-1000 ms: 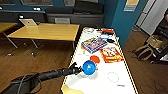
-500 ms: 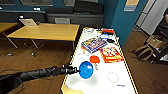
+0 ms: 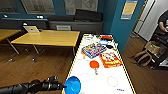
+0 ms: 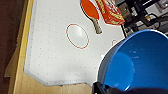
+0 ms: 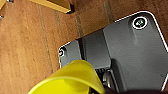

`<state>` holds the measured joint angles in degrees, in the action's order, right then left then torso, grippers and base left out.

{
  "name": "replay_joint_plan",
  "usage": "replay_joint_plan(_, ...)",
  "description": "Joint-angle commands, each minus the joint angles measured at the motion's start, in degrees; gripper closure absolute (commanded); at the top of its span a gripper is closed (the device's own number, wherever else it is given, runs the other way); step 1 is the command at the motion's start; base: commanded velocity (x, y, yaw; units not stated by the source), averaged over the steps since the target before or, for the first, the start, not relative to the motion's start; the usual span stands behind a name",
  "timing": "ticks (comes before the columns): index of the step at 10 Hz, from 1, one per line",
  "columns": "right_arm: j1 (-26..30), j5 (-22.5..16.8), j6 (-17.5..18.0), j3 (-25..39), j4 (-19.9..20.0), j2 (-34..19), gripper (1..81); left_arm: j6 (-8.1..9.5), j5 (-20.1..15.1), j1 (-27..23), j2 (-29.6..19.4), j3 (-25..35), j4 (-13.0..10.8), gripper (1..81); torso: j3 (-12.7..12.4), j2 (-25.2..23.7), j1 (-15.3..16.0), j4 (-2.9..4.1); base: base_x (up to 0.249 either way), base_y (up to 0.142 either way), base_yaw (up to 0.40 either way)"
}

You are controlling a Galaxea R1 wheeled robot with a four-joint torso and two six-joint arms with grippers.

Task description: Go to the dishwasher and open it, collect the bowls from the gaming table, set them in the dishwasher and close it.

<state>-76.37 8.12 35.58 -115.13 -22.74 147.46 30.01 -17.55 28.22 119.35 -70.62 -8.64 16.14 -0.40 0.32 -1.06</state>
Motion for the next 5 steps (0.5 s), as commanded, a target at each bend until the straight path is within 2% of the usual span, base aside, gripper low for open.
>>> replay_joint_plan(1, 0.9, -1.9, 0.1, 0.1, -0.4, -1.5, 81.1, -0.04, 5.3, 12.6, -5.6, 3.6, -12.5, 81.1, -5.2, 0.0, 0.0, 0.00, 0.000, 0.000, 0.000)
replay_joint_plan(3, 0.6, -1.9, 0.1, -0.4, -0.5, -1.3, 81.1, -0.04, 8.5, 19.7, -3.1, -1.2, -15.8, 81.1, -8.6, 0.0, 0.0, 0.00, 0.000, 0.000, 0.000)
replay_joint_plan(5, 0.6, -1.9, 0.1, -0.7, -0.6, -1.3, 81.1, -0.13, 9.6, 25.5, 0.5, -6.5, -17.8, 81.1, -11.6, 0.0, -0.1, 0.00, 0.000, 0.000, 0.000)
